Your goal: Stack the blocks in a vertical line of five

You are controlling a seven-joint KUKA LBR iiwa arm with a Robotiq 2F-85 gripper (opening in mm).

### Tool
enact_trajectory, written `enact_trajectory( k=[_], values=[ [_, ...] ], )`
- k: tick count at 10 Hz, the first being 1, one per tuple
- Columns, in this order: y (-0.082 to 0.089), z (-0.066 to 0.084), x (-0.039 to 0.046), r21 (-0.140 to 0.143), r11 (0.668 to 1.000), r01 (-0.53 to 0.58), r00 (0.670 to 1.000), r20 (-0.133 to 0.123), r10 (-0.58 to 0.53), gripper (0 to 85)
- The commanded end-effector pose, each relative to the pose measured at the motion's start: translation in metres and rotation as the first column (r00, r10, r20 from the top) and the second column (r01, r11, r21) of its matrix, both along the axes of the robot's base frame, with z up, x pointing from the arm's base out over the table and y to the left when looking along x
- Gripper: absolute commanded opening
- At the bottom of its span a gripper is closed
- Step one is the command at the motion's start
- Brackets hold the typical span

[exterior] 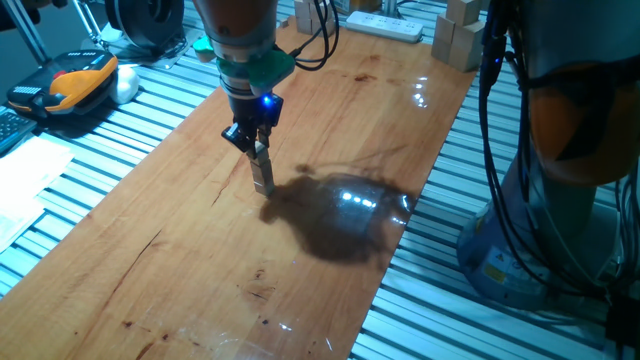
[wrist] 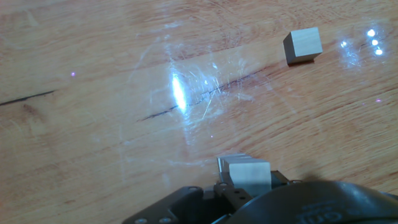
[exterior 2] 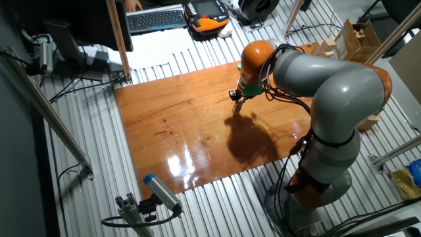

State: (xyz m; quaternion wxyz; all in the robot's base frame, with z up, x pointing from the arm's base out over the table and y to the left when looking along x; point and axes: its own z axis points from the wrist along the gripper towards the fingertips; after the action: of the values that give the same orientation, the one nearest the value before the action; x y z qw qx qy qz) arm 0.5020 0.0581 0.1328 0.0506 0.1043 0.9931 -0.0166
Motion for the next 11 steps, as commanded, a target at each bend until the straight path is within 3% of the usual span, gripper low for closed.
enact_trajectory(
  k=[1, 11],
  values=[
    [0.0000, 0.0000, 0.0000, 0.000, 1.000, 0.000, 1.000, 0.000, 0.000, 0.0],
    [0.0005, -0.0009, 0.0000, 0.005, 1.000, 0.004, 1.000, -0.002, -0.004, 0.0]
  ],
)
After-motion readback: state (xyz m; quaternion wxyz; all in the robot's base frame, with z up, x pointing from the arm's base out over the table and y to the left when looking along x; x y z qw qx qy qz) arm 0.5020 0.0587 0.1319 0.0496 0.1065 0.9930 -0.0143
